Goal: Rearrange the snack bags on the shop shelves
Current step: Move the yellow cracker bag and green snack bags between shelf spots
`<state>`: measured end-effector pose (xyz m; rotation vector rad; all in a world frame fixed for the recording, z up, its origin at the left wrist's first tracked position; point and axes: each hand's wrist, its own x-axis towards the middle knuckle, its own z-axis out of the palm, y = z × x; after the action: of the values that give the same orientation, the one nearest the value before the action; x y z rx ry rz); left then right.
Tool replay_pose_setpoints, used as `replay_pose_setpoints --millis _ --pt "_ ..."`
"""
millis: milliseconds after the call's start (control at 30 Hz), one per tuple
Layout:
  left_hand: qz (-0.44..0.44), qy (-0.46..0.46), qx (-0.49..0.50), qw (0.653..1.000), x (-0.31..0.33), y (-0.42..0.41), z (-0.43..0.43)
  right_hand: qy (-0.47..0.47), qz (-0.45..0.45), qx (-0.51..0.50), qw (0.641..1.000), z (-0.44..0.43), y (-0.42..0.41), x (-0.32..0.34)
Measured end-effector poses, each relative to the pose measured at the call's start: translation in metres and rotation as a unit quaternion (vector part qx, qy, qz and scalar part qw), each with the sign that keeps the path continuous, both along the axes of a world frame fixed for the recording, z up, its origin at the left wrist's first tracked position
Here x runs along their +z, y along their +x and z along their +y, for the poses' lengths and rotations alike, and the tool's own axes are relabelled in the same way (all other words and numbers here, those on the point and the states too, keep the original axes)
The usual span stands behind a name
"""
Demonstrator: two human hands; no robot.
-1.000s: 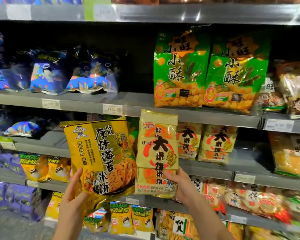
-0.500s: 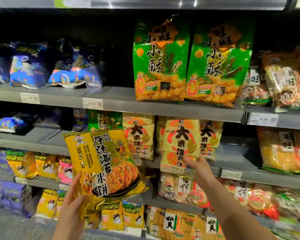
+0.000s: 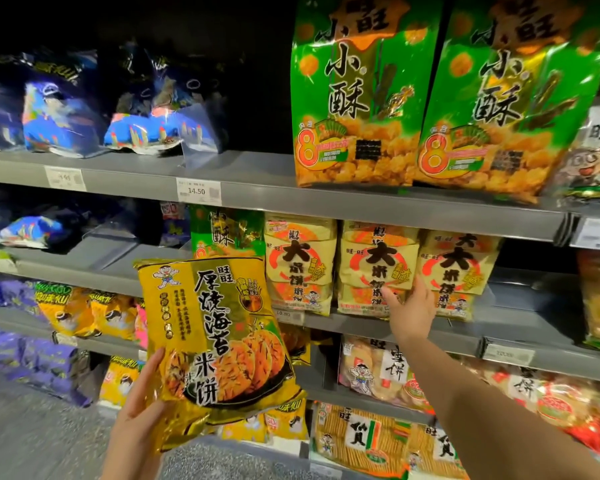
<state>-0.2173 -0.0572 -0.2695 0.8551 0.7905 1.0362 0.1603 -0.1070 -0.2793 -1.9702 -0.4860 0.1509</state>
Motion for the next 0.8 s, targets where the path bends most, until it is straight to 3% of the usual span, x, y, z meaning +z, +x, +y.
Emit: replay_pose_setpoints --millis 100,233,533,800 --pt "0.001 -0.007 -0.002 1.0 0.0 0.001 0.002 -0.025 -0.039 -0.03 0.998 0.001 -0.008 -0.003" --pt "0.013 -0.008 -0.001 1.0 0.001 0.003 0.006 -0.073 -0.021 -0.041 0.996 0.003 -0.022 -0.009" --pt "0.019 -0.008 -0.002 1.0 -0.006 -0.01 0.014 -0.029 -0.055 -0.106 0.992 0.007 -0.039 0.006" --pt "0.053 0.01 -0.009 0.998 -0.018 -0.017 0.019 -0.04 0.042 -0.119 0.991 -0.005 -0.046 -0.018"
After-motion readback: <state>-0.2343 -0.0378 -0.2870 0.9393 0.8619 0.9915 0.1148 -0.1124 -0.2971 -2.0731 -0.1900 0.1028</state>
